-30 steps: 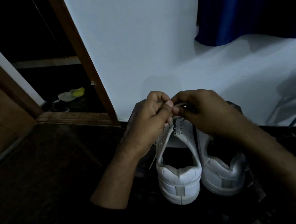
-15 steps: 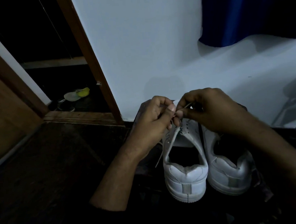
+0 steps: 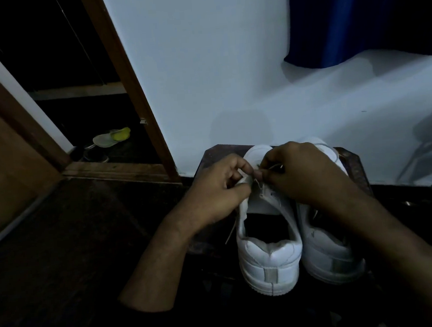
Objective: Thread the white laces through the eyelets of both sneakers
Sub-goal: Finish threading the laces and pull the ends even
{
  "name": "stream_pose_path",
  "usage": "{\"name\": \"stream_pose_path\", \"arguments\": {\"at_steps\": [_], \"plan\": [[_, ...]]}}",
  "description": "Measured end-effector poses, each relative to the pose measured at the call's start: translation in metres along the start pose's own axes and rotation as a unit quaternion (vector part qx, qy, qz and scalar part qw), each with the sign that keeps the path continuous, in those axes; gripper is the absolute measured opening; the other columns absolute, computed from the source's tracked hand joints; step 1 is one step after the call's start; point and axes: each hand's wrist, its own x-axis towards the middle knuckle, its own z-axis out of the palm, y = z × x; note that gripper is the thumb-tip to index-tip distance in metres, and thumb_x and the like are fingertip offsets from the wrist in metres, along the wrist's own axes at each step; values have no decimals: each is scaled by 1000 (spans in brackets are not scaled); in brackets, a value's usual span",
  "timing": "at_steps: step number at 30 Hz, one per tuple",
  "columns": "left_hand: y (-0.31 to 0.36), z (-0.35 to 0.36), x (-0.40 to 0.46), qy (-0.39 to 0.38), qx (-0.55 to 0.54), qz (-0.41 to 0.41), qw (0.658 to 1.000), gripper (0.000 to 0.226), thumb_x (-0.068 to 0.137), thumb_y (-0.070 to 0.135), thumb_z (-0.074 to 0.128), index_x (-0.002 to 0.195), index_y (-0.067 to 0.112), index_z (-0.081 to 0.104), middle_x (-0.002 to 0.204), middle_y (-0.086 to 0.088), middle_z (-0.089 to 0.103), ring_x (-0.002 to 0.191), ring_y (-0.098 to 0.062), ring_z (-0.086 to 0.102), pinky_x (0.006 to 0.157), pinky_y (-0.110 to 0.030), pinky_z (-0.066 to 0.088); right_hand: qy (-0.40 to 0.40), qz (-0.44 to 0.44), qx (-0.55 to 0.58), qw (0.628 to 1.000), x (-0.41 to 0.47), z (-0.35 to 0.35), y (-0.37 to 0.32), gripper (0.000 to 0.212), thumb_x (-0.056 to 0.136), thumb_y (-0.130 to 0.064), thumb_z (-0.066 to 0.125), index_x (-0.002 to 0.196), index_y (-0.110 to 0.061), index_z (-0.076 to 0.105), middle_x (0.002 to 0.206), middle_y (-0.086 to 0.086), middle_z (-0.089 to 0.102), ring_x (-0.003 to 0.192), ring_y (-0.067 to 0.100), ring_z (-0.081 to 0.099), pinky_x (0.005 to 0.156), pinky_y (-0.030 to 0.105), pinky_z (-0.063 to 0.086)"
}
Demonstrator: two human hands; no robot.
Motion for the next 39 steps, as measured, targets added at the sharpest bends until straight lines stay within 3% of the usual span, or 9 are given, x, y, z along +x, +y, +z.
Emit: {"name": "stream_pose_path", "arguments": {"at_steps": [5, 12, 19, 24, 28, 31, 36, 37, 39], "plan": [[3, -2, 0, -7, -66, -70, 995, 20, 84, 8, 66, 100, 7, 77, 93, -16, 78, 91, -27, 75, 83, -38, 58, 18, 23, 35, 999, 4, 9, 1, 17, 84, -42, 75, 83, -25, 76, 87, -4, 74, 85, 17, 67, 76, 39, 56], [6, -6, -3, -26, -115, -120, 986, 26, 92, -7, 56, 108, -3, 76, 94, -16, 77, 66, 3, 66, 51, -8, 44, 29, -1, 56, 998, 4, 12, 1, 16, 82, -41, 77, 80, -26, 77, 80, -6, 73, 78, 13, 66, 71, 34, 54], [4, -5, 0, 1, -158, -142, 977, 26, 105, 13, 54, 106, -2, 75, 89, -15, 73, 63, -5, 65, 51, -14, 48, -4, -28, 35, 999, 3, 7, -1, 10, 80, -42, 80, 78, -32, 79, 64, -15, 59, 70, 7, 59, 57, 23, 39], [-3, 3, 4, 36, -47, -53, 997, 22, 98, 3, 66, 84, 17, 75, 85, -9, 78, 73, -13, 71, 64, -24, 54, -29, -35, 26, 999, 3, 2, -1, 14, 84, -42, 76, 86, -29, 79, 79, -7, 70, 78, 13, 64, 64, 26, 44], [-4, 5, 7, 70, 1, -52, 996, 24, 98, 16, 68, 76, 25, 71, 77, 0, 75, 71, -13, 69, 65, -30, 52, -32, -17, 45, 998, 3, -8, 0, 24, 87, -52, 67, 87, -28, 70, 79, -10, 67, 73, 7, 59, 62, 27, 42], [2, -2, 7, 127, -123, -84, 981, 23, 101, 11, 56, 82, 19, 67, 79, -2, 75, 77, -17, 72, 70, -32, 56, 15, -9, 55, 998, 3, -17, 0, 38, 92, -61, 50, 79, -26, 60, 70, -9, 59, 70, 3, 55, 59, 27, 40], [11, -14, 10, 190, -460, -139, 856, 29, 107, 8, 36, 81, 12, 47, 55, -3, 54, 51, -16, 57, 64, -40, 62, 73, 3, 96, 993, 0, -30, 4, 54, 98, -60, 43, 71, -16, 62, 59, -3, 58, 60, 12, 57, 58, 30, 43], [7, -16, 12, 199, -457, -138, 856, 28, 108, 10, 37, 81, 13, 46, 51, 2, 43, 45, -12, 44, 57, -37, 59, 76, 2, 94, 993, 0, -30, 5, 55, 97, -61, 44, 71, -16, 63, 59, -2, 59, 60, 14, 57, 58, 31, 44], [-3, -19, 13, 201, -285, -99, 932, 25, 107, 15, 43, 83, 15, 50, 51, 7, 39, 46, -11, 36, 52, -30, 49, 79, -3, 79, 994, 0, -31, 6, 55, 96, -61, 45, 72, -15, 64, 59, 1, 59, 60, 18, 58, 60, 35, 47]]}}
